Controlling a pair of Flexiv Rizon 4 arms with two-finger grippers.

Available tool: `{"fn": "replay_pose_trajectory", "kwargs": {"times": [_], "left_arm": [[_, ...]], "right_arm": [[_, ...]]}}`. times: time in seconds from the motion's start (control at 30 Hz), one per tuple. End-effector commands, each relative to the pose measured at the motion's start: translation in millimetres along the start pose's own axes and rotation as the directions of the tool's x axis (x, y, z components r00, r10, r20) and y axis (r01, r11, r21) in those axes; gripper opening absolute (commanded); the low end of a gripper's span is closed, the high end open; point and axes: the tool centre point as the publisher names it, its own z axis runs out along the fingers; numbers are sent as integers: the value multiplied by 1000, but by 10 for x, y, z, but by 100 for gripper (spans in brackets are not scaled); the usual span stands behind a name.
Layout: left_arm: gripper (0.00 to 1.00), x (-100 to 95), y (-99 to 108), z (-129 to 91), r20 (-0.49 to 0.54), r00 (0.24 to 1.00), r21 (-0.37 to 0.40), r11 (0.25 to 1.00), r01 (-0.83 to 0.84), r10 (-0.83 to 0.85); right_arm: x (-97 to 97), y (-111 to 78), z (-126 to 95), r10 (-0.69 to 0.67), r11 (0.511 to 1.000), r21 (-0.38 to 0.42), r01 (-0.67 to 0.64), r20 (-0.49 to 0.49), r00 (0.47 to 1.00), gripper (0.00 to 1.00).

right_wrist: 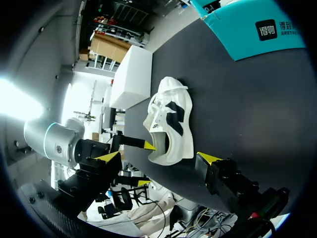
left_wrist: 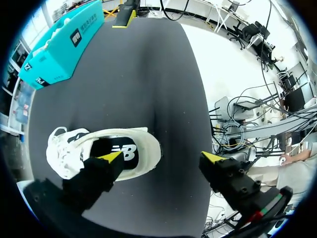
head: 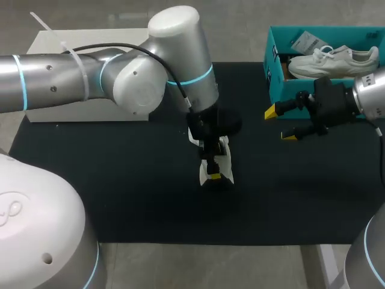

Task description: Take the shoe out of the shoebox, open the shoe tongue, remove and reinsert the insole, then place the shoe into the shoebox

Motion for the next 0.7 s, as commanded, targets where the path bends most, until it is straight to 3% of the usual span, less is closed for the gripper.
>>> {"fn": "replay_pose_trajectory", "kwargs": {"times": [0.03,0.7], "left_arm": [[100,-99,-91,150,-13,1000,-27,1000,6,-6],[100,-236,-28,498,-16,1000,-86,996,24,-25]], "right_arm": [[9,-6,6,2,1000,-1,-2,3,1000,100],[9,-6,6,2,1000,-1,-2,3,1000,100]]}}
